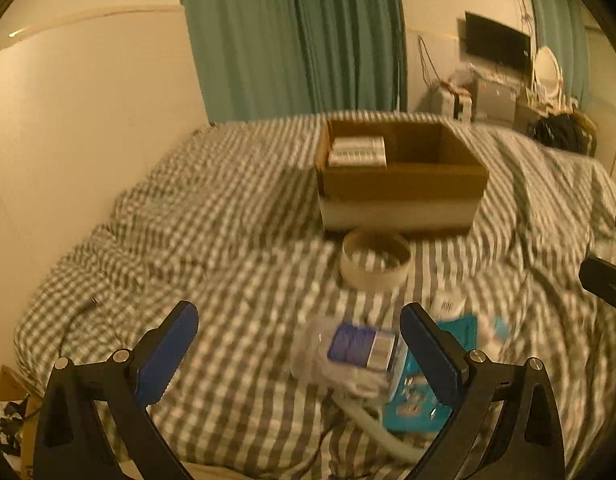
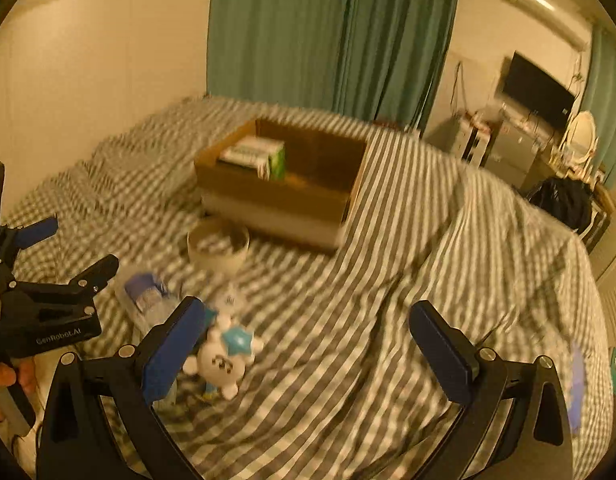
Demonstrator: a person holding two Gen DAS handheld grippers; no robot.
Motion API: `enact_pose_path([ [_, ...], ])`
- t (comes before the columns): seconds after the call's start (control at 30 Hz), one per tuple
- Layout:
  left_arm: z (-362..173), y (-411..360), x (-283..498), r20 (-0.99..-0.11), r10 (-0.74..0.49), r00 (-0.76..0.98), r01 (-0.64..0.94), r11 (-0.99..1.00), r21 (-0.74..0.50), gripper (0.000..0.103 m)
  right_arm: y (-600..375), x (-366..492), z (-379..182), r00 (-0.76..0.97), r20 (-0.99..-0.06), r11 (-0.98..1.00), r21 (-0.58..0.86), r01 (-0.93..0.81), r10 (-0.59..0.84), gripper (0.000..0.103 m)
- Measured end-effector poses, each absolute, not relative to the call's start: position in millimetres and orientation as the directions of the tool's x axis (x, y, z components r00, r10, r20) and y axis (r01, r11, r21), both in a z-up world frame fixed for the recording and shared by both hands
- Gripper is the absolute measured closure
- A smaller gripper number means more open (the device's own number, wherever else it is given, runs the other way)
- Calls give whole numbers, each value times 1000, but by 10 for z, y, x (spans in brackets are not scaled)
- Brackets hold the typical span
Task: Organize objects
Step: 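Grasp the clear plastic jar with the left tool while the right tool grasps the white star toy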
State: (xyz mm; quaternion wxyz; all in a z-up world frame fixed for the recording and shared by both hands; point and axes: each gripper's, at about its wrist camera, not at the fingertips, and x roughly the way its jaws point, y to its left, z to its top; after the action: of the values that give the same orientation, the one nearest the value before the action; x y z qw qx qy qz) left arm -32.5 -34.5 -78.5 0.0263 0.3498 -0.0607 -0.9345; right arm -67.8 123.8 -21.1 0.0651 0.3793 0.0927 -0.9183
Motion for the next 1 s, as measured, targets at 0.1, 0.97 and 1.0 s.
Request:
enact_pose_path([
  [0.1,-955,-305,-313,-679,-76,-730,-20,-991,132,0,1221,-725,-394,-664,-745,-974,-107,199,-54,0],
  [0.97,-1377,-449,-474,-736,81,-672,-123,-992,3,0,861,-1169,-1310,-428,-873,-944,97,317,-233,29],
  [1.0,-1375,-450,-465,-738,80,-671,-126,-992,7,0,825,-1160,-1293,-436,-869,-939,85,332,-233,39],
])
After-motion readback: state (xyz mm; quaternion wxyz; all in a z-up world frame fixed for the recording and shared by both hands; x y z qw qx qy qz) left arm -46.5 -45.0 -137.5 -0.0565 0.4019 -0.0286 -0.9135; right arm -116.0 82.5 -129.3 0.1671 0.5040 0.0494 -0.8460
